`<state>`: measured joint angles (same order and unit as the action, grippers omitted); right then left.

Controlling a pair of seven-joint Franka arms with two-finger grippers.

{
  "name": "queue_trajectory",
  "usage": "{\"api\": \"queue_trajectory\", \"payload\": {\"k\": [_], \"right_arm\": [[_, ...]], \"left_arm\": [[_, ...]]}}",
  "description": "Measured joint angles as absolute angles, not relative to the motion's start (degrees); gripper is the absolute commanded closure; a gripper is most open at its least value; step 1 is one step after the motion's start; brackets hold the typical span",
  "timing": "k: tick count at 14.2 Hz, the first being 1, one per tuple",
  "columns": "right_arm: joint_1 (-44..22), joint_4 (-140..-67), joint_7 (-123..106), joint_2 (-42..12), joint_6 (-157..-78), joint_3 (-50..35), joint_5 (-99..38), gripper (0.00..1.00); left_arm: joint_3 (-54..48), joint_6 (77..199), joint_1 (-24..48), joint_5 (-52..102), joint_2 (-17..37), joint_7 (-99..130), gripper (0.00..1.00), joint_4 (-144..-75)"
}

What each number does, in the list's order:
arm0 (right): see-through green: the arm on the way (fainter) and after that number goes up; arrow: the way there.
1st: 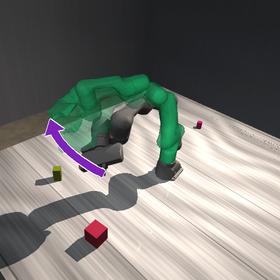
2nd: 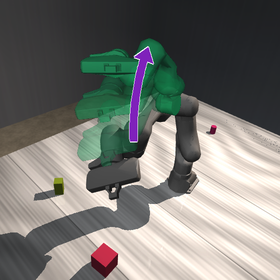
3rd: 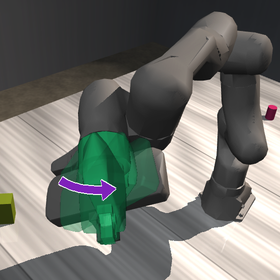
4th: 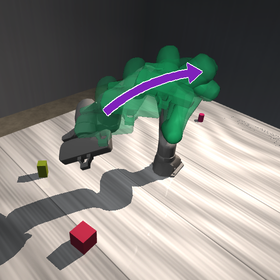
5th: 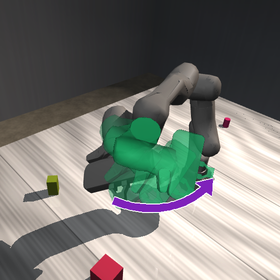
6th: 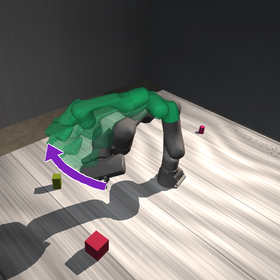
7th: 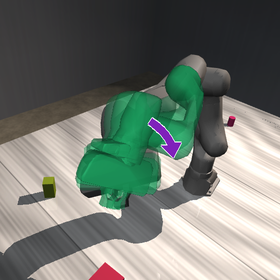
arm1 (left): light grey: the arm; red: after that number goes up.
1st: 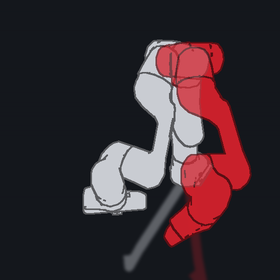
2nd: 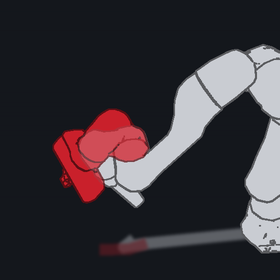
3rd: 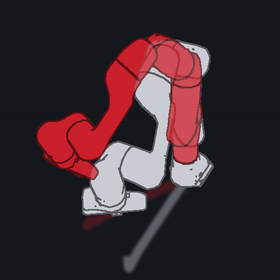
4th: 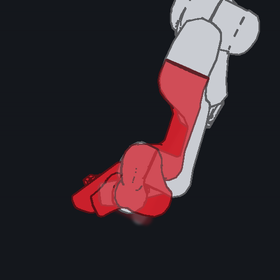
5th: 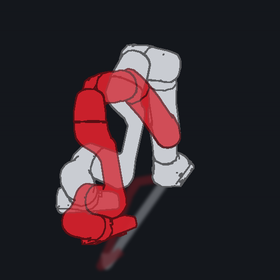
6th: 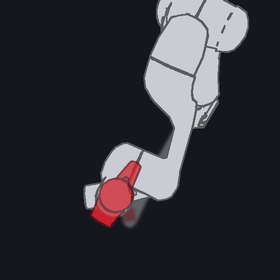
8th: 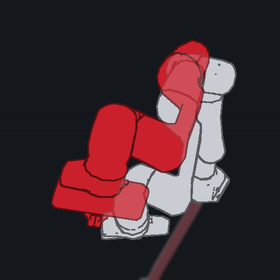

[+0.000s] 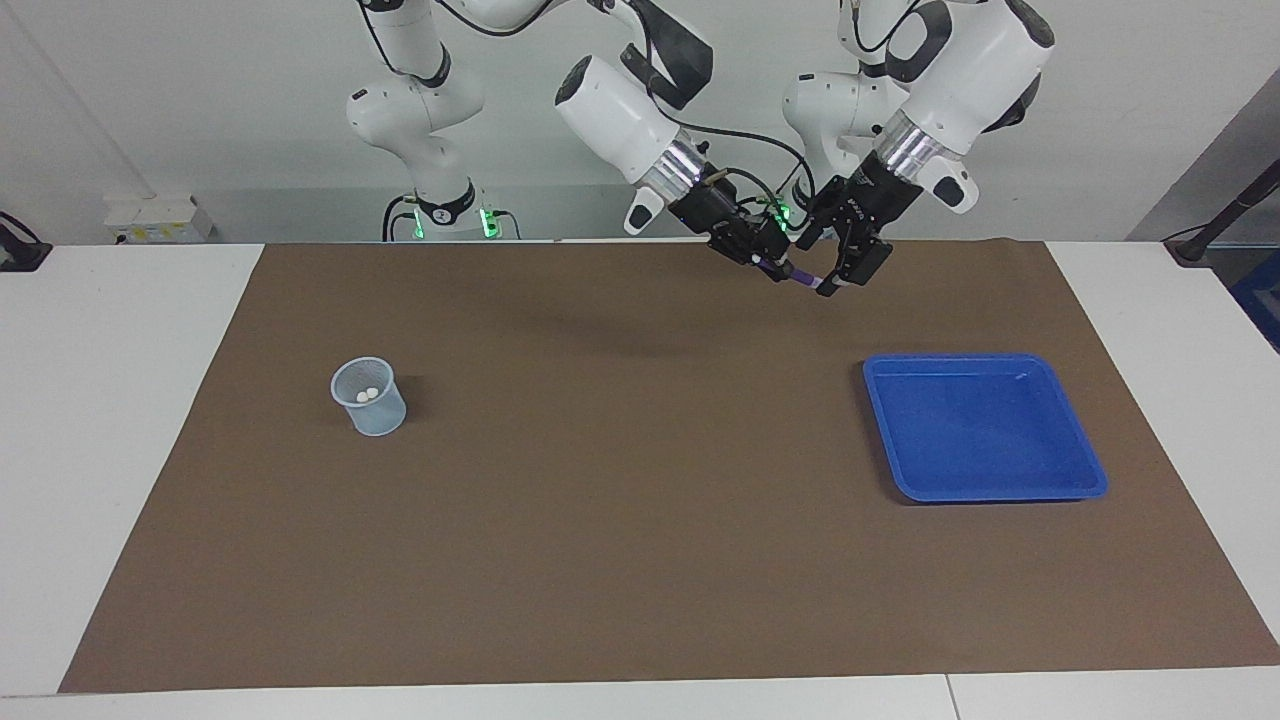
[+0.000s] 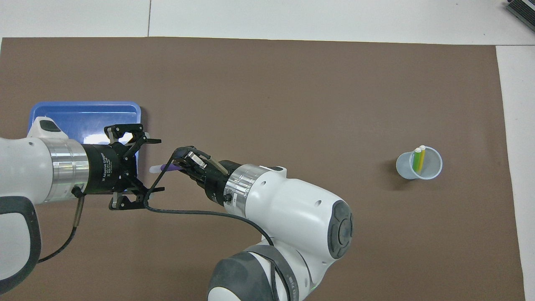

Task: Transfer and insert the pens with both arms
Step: 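Open the left gripper while the right gripper carries the pen away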

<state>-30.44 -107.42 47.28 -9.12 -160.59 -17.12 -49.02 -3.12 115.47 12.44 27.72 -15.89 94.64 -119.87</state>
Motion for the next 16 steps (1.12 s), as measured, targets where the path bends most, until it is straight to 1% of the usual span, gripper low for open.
{"api": "queue_trajectory", "payload": {"k": [3,5,6,10,16], "right_arm": [[-27.8,-107.5,38.2,-9.0,-153.6,-16.8,-49.0,1.00],[-25.4,-108.0,29.6,-8.6,-147.9,-16.7,-48.0,1.00],[-24.0,-108.2,26.0,-8.3,-144.9,-16.6,-45.3,1.00],[-18.7,-108.3,14.7,-7.4,-132.3,-16.5,-26.5,1.00],[-13.3,-108.3,-5.4,-5.0,-117.9,-16.4,-7.6,1.00]], "left_arm": [[-2.7,113.2,12.2,27.7,-15.9,82.3,0.00,-120.0],[-2.3,110.3,10.1,27.5,-16.1,69.2,0.00,-120.0],[-2.1,109.1,8.6,27.0,-16.2,62.0,0.00,-120.0],[-1.7,103.9,2.2,19.7,-16.8,35.1,0.00,-120.1],[-1.5,103.4,-3.5,8.6,-17.2,9.2,0.00,-119.7]]}}
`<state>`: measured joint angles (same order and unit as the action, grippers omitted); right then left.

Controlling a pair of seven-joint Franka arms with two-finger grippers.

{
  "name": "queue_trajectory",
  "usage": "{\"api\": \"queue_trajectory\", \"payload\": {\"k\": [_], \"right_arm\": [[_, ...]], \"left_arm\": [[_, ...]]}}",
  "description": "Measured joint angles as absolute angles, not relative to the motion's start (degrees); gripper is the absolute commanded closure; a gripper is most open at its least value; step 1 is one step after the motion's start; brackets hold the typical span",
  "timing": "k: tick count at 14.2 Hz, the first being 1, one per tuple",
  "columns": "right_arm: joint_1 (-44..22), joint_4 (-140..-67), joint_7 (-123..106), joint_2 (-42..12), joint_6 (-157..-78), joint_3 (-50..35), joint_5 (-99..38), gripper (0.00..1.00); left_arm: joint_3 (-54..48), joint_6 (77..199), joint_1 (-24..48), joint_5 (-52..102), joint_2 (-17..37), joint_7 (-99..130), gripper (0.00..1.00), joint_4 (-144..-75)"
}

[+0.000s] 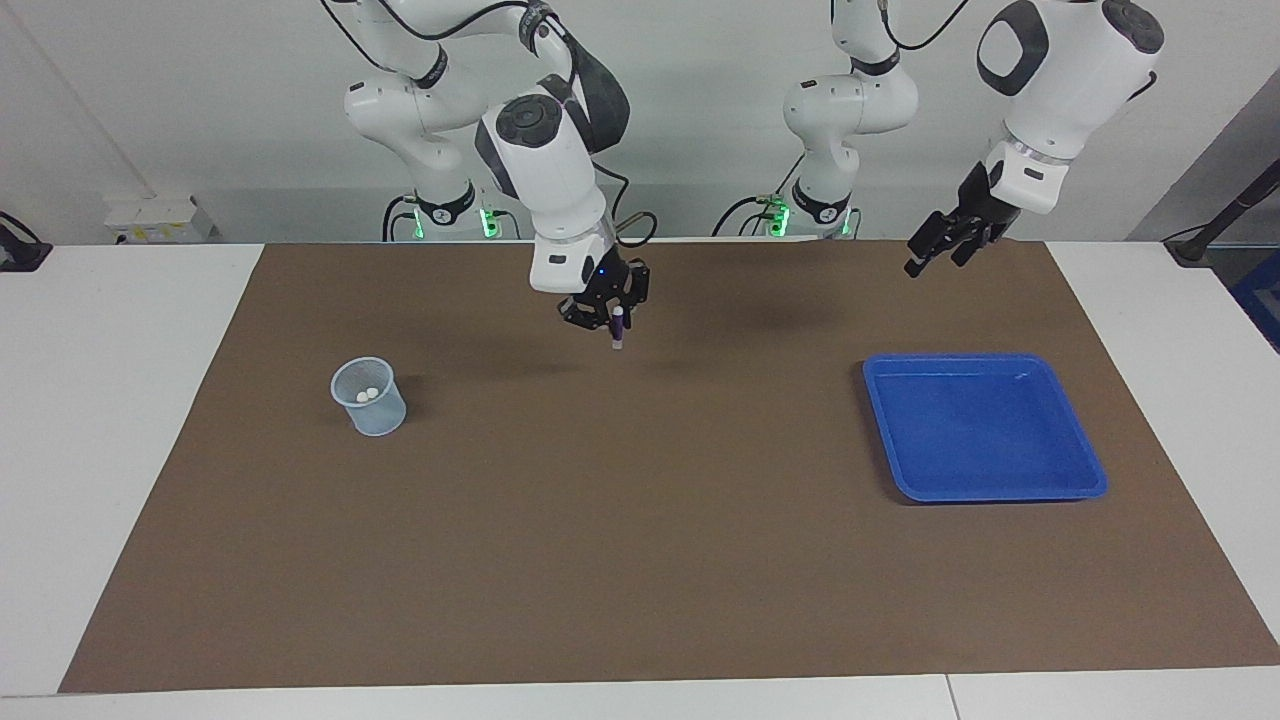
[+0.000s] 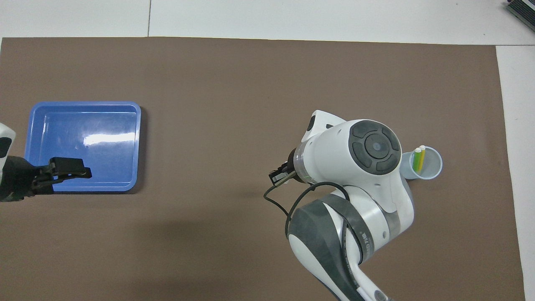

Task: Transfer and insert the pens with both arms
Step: 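Open the left gripper while the right gripper carries the pen away, then lower the purple pen into the clear cup with the right gripper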

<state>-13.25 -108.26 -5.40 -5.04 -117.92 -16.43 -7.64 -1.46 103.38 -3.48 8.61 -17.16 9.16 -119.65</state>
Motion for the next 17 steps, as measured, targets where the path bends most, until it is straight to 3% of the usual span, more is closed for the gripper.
{"api": "queue_trajectory", "payload": {"k": [6,11,17], "right_arm": [[-2.5,-107.3,-33.4,1.0,-105.6,-16.2,3.9,1.00],[6.6,-107.8,-49.1,0.9,-106.8,-16.0,6.9,1.00],[12.8,-115.2,-52.0,1.6,-114.0,-16.0,7.0,1.00]], "left_arm": [[-1.4,103.2,-7.1,2.1,-15.0,0.7,0.00,-113.1],[-1.4,100.8,-7.8,0.0,-9.8,0.7,0.00,-104.2],[-1.3,100.4,-7.9,-0.9,-8.0,0.7,0.00,-101.5]]}}
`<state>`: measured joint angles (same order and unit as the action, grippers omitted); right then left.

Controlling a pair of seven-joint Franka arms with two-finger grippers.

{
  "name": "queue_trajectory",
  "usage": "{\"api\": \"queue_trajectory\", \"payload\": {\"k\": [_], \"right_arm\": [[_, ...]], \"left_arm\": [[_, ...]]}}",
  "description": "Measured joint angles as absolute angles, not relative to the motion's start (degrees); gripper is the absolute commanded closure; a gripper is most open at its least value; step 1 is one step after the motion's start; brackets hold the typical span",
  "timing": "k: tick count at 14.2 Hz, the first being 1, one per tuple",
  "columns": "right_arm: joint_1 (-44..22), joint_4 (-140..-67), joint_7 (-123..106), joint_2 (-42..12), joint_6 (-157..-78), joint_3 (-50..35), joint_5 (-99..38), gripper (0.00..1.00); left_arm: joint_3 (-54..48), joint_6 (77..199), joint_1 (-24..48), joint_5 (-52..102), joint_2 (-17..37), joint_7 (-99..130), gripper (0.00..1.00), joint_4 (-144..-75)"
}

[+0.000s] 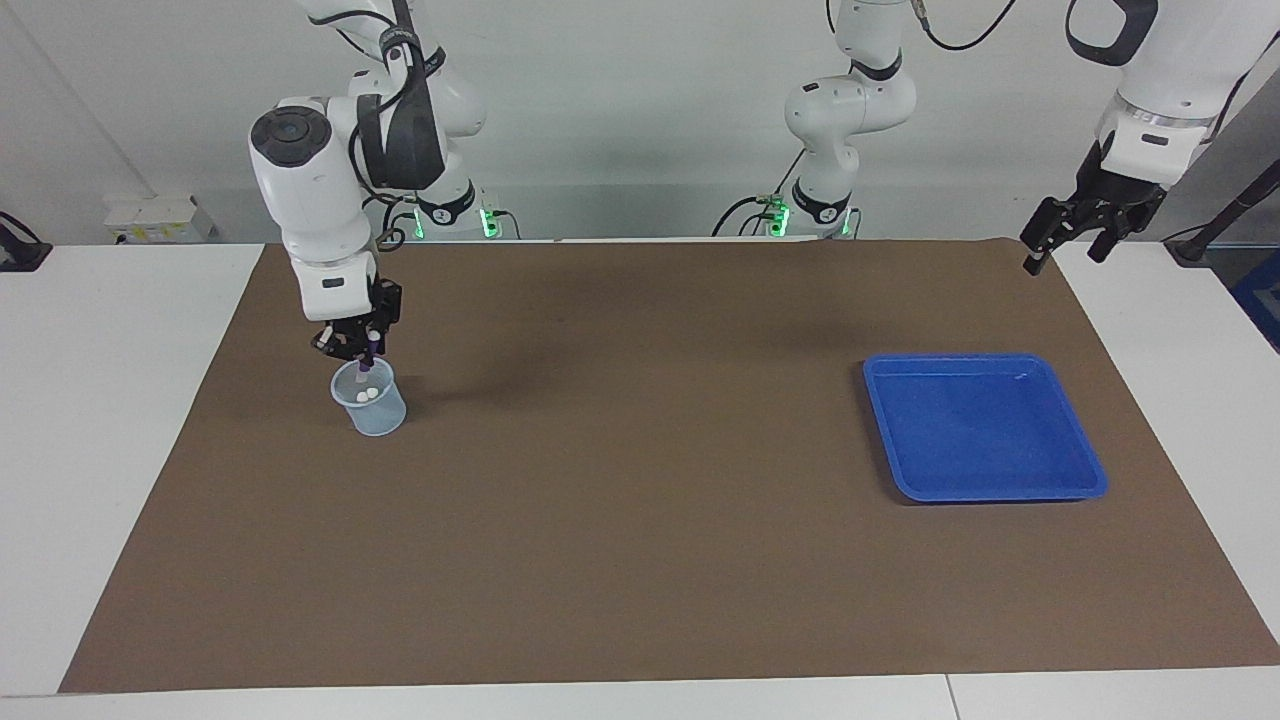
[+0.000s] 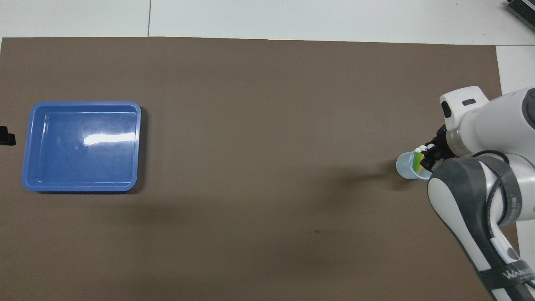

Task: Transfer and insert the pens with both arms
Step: 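Lower the purple pen into the clear cup with the right gripper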

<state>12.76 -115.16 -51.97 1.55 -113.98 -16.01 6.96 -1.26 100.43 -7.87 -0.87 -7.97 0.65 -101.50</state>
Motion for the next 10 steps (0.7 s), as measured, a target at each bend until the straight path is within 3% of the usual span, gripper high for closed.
{"api": "queue_trajectory", "payload": {"k": [6,10], "right_arm": [[16.0,-119.5,-52.0,2.0,-116.9,-16.0,5.5,1.00],[17.6,-122.0,-52.0,2.0,-119.1,-16.0,2.7,1.00]], "left_arm": [[8.8,99.6,2.6,-0.9,-5.8,0.7,0.00,-99.4],[9.5,97.2,4.9,-0.9,-2.1,0.7,0.00,-94.5]]}}
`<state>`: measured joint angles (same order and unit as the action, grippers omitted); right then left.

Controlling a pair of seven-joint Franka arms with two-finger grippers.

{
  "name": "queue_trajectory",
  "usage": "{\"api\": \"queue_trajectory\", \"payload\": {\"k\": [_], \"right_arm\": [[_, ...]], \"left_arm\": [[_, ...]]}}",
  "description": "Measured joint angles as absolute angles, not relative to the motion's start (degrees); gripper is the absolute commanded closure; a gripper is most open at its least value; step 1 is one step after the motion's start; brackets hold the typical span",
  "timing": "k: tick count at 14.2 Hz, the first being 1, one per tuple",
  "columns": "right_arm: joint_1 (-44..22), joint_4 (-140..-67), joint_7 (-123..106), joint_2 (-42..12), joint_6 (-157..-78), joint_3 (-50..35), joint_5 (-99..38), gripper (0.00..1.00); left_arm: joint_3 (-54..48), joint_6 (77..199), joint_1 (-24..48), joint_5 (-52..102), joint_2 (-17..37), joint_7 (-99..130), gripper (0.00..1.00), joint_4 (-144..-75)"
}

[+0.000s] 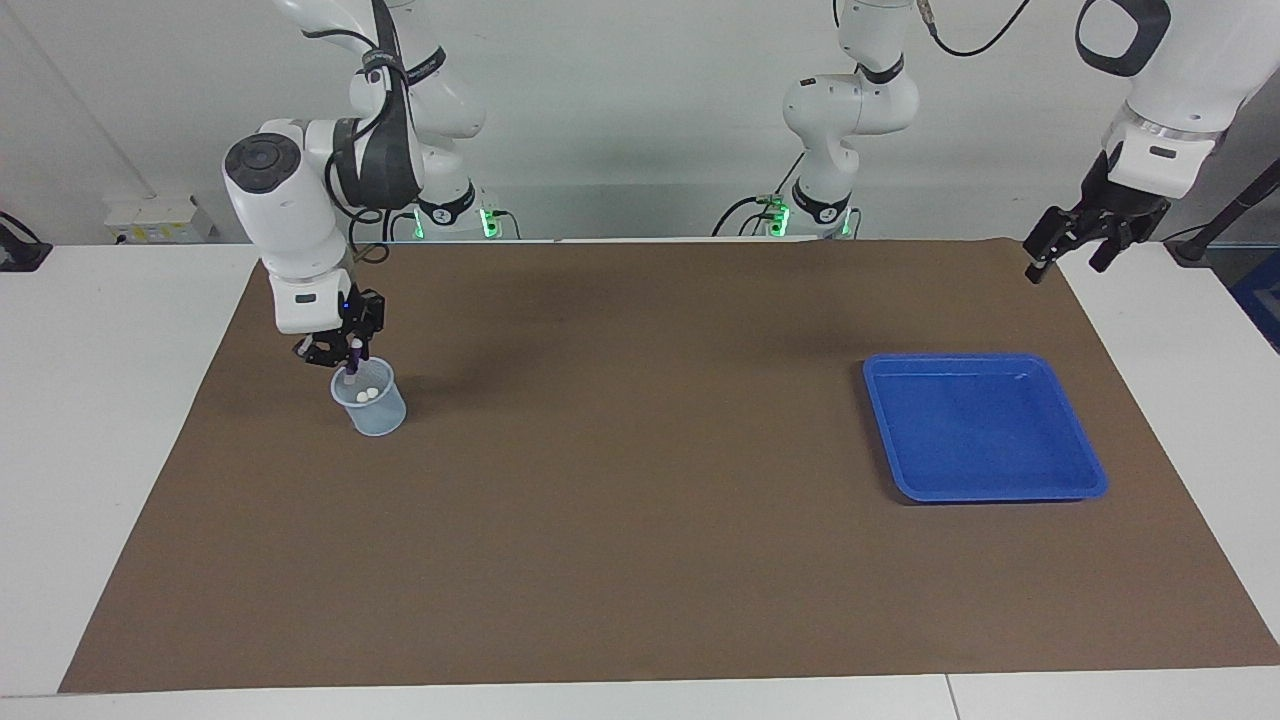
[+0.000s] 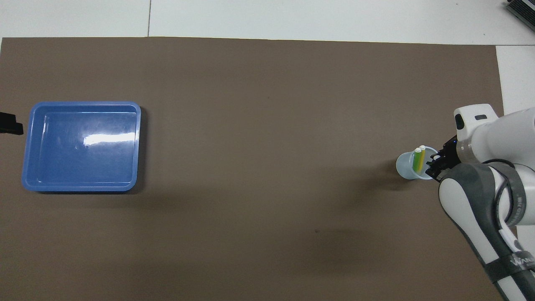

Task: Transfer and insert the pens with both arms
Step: 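Lower the purple pen into the clear cup with the right gripper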

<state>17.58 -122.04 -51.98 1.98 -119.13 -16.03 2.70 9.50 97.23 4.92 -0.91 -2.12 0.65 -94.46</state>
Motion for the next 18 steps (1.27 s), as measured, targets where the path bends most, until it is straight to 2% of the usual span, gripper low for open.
{"api": "queue_trajectory", "payload": {"k": [1,2,3,4,10,13,18], "right_arm": [[17.6,-122.3,-52.0,2.0,-119.4,-16.0,2.4,0.82],[17.6,-122.5,-52.0,2.0,-119.6,-16.1,2.3,0.35],[17.6,-122.6,-52.0,2.0,-119.6,-16.1,2.2,0.13],[17.6,-122.7,-52.0,2.0,-119.7,-16.1,2.2,0.00],[17.5,-121.8,-51.9,2.9,-118.8,-16.6,2.1,0.00],[15.8,-118.4,-48.0,4.4,-112.1,-17.0,1.5,0.00],[8.6,-116.6,-29.6,8.8,-103.4,-17.5,1.4,0.00]], "left_arm": [[9.2,97.1,5.1,-0.9,-1.6,0.7,0.00,-93.9],[8.6,97.0,5.3,-0.9,-1.2,0.6,0.00,-93.5],[8.0,96.9,5.6,-0.9,-1.0,0.6,0.00,-93.4],[7.2,96.9,5.9,-0.9,-0.8,0.7,0.00,-93.4],[5.9,96.9,7.3,-0.9,-0.5,0.6,0.00,-93.4],[5.9,96.8,7.3,-0.9,0.3,0.6,0.00,-93.4],[6.1,96.9,7.3,-0.9,0.6,0.6,0.00,-93.0]]}}
